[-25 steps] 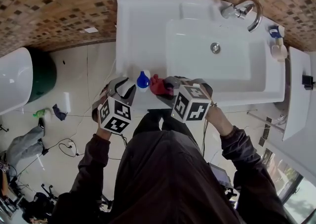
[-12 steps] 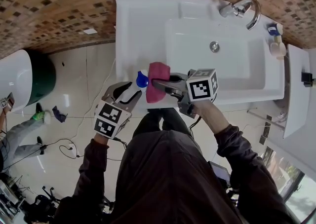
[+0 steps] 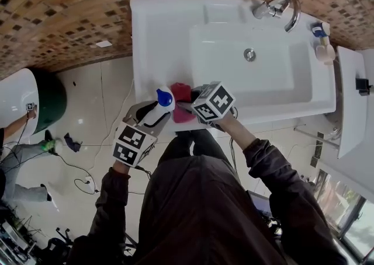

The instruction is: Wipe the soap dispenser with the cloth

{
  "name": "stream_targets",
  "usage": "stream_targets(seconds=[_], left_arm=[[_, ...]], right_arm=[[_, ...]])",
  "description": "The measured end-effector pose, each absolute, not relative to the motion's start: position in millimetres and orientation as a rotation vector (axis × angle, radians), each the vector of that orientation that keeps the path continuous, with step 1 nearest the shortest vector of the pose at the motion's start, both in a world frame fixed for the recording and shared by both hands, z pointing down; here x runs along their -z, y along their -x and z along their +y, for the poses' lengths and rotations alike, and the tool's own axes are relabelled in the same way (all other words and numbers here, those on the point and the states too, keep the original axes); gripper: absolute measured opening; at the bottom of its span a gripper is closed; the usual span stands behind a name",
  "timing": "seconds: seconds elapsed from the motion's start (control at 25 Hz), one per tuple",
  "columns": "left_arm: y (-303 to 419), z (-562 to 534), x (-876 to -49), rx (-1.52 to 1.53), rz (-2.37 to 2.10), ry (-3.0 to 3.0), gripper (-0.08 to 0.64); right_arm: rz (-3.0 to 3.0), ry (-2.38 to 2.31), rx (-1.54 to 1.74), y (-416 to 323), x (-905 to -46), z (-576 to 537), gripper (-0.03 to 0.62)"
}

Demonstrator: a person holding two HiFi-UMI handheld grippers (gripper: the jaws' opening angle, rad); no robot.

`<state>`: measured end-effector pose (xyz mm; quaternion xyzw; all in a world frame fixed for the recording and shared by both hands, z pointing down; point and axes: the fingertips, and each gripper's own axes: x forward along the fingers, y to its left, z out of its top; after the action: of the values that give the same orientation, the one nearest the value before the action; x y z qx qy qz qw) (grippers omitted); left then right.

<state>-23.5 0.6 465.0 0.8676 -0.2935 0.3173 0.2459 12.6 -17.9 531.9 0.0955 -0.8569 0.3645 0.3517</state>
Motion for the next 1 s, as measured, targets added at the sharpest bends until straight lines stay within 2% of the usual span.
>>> stream_targets(seconds=[0.2, 0.32, 0.6, 0.76, 0.8, 0.84, 1.0], left_arm=[[17, 1, -451, -0.775, -0.848, -2.338, 0.292], [9, -6, -450, -0.758, -0.896, -2.341, 0.324], [6, -16, -457, -0.868, -0.840, -2.395, 0.313], [10, -19, -457, -0.869, -0.826, -2.404, 0.282], [12, -20, -457, -0.879, -0.840, -2.403, 0.261], [14, -21, -457, -0.891, -0.851, -2.405, 0.209], [13, -20, -454, -0.916, -0.817, -2.428, 0.204]], right_arm=[[-2.273, -0.229, -0.690, -9, -502, -9, 0.064], [-2.319, -0.115, -0.520, -2, -482, 10, 0.064], [-2.327, 0.022, -0.352, 10, -482, 24, 0.064], [-2.278, 0.041, -0.413, -6, -480, 23, 0.064], [-2.266, 0.039, -0.424, -11, -477, 20, 0.064], [-2.258, 0.031, -0.425, -17, -473, 16, 0.064], [-2.286, -0.034, -0.378, -32, -448, -14, 0.064]])
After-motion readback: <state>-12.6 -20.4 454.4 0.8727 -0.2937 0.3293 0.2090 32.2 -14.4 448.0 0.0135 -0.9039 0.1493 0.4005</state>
